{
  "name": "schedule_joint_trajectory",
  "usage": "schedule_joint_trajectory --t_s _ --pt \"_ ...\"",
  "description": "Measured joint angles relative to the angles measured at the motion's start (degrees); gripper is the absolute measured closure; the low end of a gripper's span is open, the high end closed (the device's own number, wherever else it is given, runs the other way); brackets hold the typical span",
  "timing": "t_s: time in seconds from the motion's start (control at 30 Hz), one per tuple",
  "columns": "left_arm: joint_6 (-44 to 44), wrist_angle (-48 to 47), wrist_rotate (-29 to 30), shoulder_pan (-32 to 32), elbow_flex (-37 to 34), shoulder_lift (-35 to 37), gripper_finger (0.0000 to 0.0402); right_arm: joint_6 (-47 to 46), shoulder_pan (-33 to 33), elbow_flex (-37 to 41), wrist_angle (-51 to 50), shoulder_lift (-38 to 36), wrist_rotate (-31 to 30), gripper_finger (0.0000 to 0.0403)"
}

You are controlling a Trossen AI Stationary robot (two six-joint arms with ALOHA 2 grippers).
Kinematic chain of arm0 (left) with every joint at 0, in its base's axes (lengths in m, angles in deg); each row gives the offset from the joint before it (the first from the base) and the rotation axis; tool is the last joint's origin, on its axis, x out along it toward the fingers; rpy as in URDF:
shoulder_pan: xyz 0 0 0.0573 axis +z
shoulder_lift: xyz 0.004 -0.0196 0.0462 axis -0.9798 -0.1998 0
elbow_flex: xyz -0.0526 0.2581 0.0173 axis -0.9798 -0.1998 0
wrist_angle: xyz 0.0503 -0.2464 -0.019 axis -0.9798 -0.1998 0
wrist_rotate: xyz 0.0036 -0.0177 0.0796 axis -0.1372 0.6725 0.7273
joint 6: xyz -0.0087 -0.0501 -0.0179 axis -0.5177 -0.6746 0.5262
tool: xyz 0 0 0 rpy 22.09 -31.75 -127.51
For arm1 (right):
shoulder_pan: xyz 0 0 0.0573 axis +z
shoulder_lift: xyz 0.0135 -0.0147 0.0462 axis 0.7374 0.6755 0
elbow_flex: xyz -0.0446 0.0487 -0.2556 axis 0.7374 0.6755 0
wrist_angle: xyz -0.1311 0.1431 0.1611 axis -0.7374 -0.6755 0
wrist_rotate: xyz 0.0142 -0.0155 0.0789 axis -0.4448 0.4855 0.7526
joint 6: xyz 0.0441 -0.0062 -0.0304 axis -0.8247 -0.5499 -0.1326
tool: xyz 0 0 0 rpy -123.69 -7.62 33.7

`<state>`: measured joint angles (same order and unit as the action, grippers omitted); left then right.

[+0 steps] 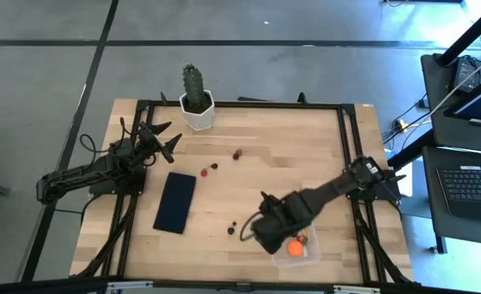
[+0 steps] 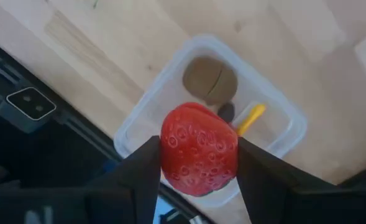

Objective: Pick and placing Produce into tupperware
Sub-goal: Put the top strawberry into the transparent bin

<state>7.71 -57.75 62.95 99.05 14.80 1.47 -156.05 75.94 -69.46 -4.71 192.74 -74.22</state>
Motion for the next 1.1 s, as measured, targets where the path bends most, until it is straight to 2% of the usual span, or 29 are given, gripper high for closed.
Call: schedule_joint_trajectory --t_s 0.17,0.37,0.53,0.73,1.03,1.1 --pt "-0.1 0.0 0.0 0.0 0.0 0.0 0.0104 -7.4 4.0 1.0 0.2 0.0 -0.8 0.0223" --pt "-1.5 0.0 0.0 0.0 0.0 0.0 0.0104 -12.1 7.5 10.7 1.8 0.0 1.1 0.0217" --pt "-2.1 0.0 -0.2 0.0 0.0 0.0 0.0104 -8.6 7.1 18.1 6.4 0.0 3.2 0.0219" --pt "-2.7 0.0 -0.2 0.0 0.0 0.0 0.0104 -4.0 6.6 24.3 18.5 0.0 3.5 0.022" --pt "-2.7 0.0 -0.2 0.0 0.0 0.0 0.0104 -0.6 6.3 28.7 28.2 0.0 4.4 0.0219" --pt "-2.7 0.0 -0.2 0.0 0.0 0.0 0.0104 0.1 6.2 29.1 27.8 0.0 4.5 0.0215"
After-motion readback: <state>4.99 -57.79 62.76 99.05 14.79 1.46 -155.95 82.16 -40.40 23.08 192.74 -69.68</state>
